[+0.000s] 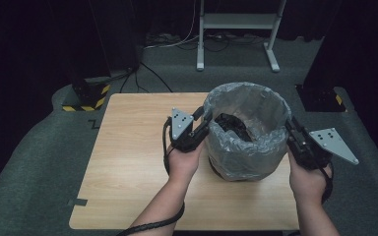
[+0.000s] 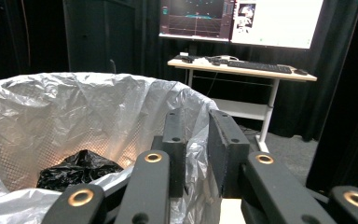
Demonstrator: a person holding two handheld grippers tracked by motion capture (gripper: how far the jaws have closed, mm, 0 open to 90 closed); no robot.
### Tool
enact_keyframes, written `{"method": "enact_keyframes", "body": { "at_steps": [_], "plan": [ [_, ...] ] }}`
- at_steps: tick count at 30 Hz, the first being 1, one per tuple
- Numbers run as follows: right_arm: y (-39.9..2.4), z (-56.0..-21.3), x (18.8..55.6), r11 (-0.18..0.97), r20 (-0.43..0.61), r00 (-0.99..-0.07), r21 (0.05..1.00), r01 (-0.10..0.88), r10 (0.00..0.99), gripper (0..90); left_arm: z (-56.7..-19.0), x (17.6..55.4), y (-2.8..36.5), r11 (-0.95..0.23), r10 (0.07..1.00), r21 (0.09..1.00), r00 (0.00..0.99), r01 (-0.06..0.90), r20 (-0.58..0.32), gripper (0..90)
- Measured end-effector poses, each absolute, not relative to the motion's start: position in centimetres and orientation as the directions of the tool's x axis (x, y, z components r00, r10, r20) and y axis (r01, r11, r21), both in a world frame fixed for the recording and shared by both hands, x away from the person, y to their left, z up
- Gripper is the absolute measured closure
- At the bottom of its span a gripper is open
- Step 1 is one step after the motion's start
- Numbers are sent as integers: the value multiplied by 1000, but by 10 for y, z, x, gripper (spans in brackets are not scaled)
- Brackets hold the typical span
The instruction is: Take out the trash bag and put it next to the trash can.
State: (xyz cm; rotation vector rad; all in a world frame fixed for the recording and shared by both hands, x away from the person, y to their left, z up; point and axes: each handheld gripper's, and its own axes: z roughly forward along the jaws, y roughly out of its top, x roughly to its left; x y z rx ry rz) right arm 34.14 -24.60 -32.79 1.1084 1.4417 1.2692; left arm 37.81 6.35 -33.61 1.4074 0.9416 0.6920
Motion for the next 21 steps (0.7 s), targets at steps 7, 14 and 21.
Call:
{"method": "enact_keyframes", "body": {
  "at_steps": [7, 14, 21],
  "plan": [
    [-244, -328, 339, 91, -80, -174, 994, 57, 982, 885, -336, 375, 62, 58, 884, 993, 457, 99, -97, 799],
    [-242, -328, 338, 107, -99, -175, 994, 34, 979, 900, -332, 374, 61, 44, 874, 994, 479, 99, -86, 894],
    [-244, -314, 333, 97, -100, -164, 995, -28, 981, 900, -312, 367, 62, 73, 864, 997, 498, 27, -77, 896]
  ]
}}
